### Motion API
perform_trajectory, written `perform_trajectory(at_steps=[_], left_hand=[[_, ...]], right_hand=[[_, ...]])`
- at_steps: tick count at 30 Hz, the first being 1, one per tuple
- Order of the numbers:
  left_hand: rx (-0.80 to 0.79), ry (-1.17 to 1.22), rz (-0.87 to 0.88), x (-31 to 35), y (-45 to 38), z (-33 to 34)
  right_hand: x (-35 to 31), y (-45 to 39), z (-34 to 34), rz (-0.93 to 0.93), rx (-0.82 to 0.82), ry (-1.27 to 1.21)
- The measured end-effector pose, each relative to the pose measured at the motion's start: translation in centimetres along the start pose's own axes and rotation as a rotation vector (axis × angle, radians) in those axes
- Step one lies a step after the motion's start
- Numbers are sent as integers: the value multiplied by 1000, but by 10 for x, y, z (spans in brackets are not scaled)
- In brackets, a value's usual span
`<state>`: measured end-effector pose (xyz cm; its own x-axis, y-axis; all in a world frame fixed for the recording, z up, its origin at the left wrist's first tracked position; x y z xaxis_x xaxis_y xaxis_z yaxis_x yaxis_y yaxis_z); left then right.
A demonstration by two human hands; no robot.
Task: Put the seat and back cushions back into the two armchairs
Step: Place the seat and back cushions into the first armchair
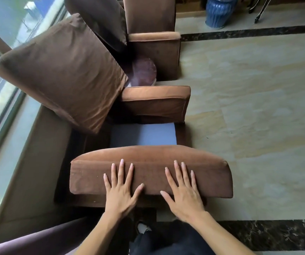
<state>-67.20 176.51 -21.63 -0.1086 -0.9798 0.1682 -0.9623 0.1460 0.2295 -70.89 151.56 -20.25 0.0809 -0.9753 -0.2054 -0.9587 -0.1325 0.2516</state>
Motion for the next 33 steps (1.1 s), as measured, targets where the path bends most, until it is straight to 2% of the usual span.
perform_trajectory(at_steps=[12, 18, 25, 33], left_hand=[[-30, 27, 51, 5, -74, -51], [-6, -47, 237, -25, -100, -70], [25, -32, 353, -49, -136, -87], [18, -160, 515, -64, -163, -99]], right_hand=[[18, -70, -33, -2, 44, -6], [25, -95, -48, -21, 40, 69], [30, -133, -75, -94, -10, 165], [32, -152, -90, -135, -37, 215]])
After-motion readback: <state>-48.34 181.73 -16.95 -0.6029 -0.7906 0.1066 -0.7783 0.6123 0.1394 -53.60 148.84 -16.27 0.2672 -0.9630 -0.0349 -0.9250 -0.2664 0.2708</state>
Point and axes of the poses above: each hand's wrist, its own y-axis away from the middle knuckle, its own z-axis out of the palm, x = y × z, the point moved 1 cm from there along -y, towards the middle knuckle, and after that the axes turned 1 degree about x, right-handed, at the moved point
